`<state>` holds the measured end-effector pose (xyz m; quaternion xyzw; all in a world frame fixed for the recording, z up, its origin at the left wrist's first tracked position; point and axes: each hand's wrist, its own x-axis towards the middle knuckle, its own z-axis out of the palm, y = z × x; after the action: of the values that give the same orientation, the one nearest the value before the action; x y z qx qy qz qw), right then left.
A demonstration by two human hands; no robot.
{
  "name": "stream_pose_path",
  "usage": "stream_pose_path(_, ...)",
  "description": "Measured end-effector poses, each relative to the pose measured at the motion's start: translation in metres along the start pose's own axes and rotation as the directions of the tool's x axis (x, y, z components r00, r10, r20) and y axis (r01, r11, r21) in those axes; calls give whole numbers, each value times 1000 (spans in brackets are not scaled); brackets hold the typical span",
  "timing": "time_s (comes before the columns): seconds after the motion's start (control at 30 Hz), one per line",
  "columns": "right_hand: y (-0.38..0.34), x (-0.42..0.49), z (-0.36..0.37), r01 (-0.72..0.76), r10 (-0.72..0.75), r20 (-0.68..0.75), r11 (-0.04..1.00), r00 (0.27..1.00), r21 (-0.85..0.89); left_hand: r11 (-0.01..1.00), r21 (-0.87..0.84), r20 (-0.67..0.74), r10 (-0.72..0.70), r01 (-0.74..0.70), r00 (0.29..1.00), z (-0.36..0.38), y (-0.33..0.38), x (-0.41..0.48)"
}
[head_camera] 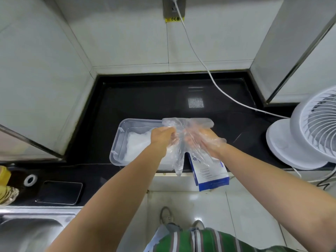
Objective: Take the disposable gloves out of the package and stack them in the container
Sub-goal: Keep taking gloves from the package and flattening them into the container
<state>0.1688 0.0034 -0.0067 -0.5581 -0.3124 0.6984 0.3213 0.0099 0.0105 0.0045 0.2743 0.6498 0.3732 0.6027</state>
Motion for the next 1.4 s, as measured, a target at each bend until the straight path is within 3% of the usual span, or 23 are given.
stream_pose_path(0.13,-8,4,5,62,-70,-108,995,992,-74,944,276,-196,238,-179,951,-27,-4,19)
stream_pose_path(0.27,-22,14,18,132,-135,-204,991,970,-27,786,603,-274,366,-138,889,-67,-14,25)
stream_pose_path(0.37,-31,21,43,317,-346,-369,938,863,-139,731,674,-290,394,-106,872,-90,-17,28)
stream_pose_path(0.43,-36,17,65,506,-585,-320,808,745,-300,757,647,-269,340,-93,901,-99,-17,22)
stream_pose_path(0.47,-36,16,78,570,-654,-233,748,720,-339,611,787,-166,348,-89,923,-104,-18,21)
stream_pose_path(0.5,-33,17,88,591,-669,-129,718,732,-368,304,951,-74,412,-60,908,-106,-20,23)
stream_pose_path(0.53,-30,19,100,576,-633,-19,715,774,-395,178,984,-51,426,-28,903,-108,-17,22)
stream_pose_path(0.63,-8,37,119,336,-295,169,720,940,-607,594,804,-223,352,-32,909,-105,-14,26)
stream_pose_path(0.67,3,45,122,219,-158,151,687,976,-693,614,789,-245,368,-37,897,-105,-15,30)
stream_pose_path(0.7,11,51,122,126,-65,110,644,992,-755,578,814,-218,378,-46,900,-103,-13,30)
stream_pose_path(0.73,20,58,124,64,-17,68,620,998,-782,480,877,-182,389,-30,903,-104,-13,32)
stream_pose_path(0.9,37,79,133,-28,41,1,691,999,-722,200,954,61,605,-225,794,-101,-13,41)
stream_pose_path(1.0,39,86,135,-27,55,14,681,998,-732,227,938,137,453,-262,881,-90,-12,48)
stream_pose_path(1.1,45,91,128,-64,101,6,672,995,-737,298,948,71,161,-117,984,-92,-21,61)
stream_pose_path(1.2,48,95,116,-213,214,-88,677,973,-704,348,936,84,-109,-41,990,-109,-40,82)
stream_pose_path(1.3,46,95,110,-258,218,-150,638,964,-725,394,919,96,-170,-22,981,-120,-50,89)
stream_pose_path(1.4,48,95,111,-276,248,-166,519,954,-809,378,926,100,-186,-23,978,-120,-54,89)
